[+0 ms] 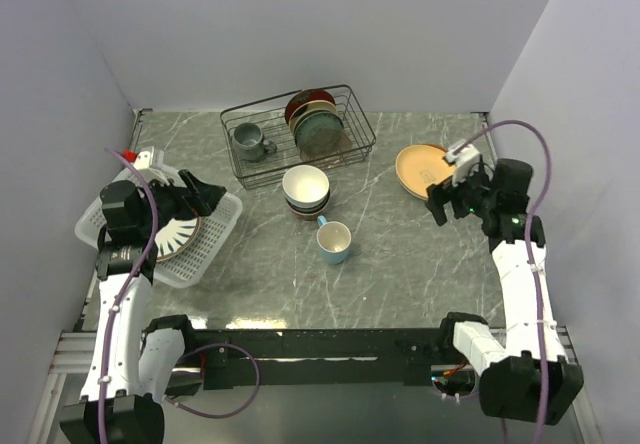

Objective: Place the mixed dishes into the plastic bin
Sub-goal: Pick up the plate at the center of the board.

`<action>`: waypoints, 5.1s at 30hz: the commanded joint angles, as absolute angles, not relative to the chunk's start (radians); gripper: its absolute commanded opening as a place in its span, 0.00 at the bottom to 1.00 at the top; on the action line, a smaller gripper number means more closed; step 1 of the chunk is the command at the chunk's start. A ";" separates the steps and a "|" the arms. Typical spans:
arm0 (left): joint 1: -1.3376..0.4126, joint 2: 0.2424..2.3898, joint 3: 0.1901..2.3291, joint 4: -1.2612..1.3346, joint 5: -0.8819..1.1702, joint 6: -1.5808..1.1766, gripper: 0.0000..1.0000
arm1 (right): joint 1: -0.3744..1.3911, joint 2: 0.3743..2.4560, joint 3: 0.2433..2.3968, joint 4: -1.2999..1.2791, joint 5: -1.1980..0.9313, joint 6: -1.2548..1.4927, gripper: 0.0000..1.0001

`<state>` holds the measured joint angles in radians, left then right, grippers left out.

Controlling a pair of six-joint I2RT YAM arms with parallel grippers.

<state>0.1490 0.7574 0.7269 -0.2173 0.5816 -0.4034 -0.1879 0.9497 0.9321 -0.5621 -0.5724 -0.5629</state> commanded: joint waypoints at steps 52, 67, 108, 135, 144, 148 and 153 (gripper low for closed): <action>0.149 0.793 0.769 -0.242 0.563 -0.384 0.99 | 0.210 1.734 1.233 -0.325 0.098 -0.534 0.00; 0.133 0.851 0.733 -0.161 0.751 -0.431 0.99 | 0.212 1.344 1.079 -0.425 -0.024 -0.802 0.00; -0.989 1.558 1.321 -0.311 -0.224 -1.098 0.94 | 0.236 0.657 0.798 -0.936 -0.594 -1.477 0.00; -1.035 1.580 1.401 -0.362 -0.305 -0.979 0.01 | 0.248 0.653 0.798 -0.936 -0.784 -1.428 0.13; -0.993 1.370 1.192 -0.172 -0.273 -0.922 0.01 | 0.245 0.630 0.837 -0.957 -0.868 -1.365 0.76; -0.956 1.280 1.122 -0.140 -0.258 -0.910 0.01 | 0.245 0.629 0.893 -0.931 -0.888 -1.238 0.84; -0.917 1.209 1.071 -0.147 -0.239 -0.890 0.01 | 0.229 0.621 0.951 -0.865 -0.891 -1.039 0.92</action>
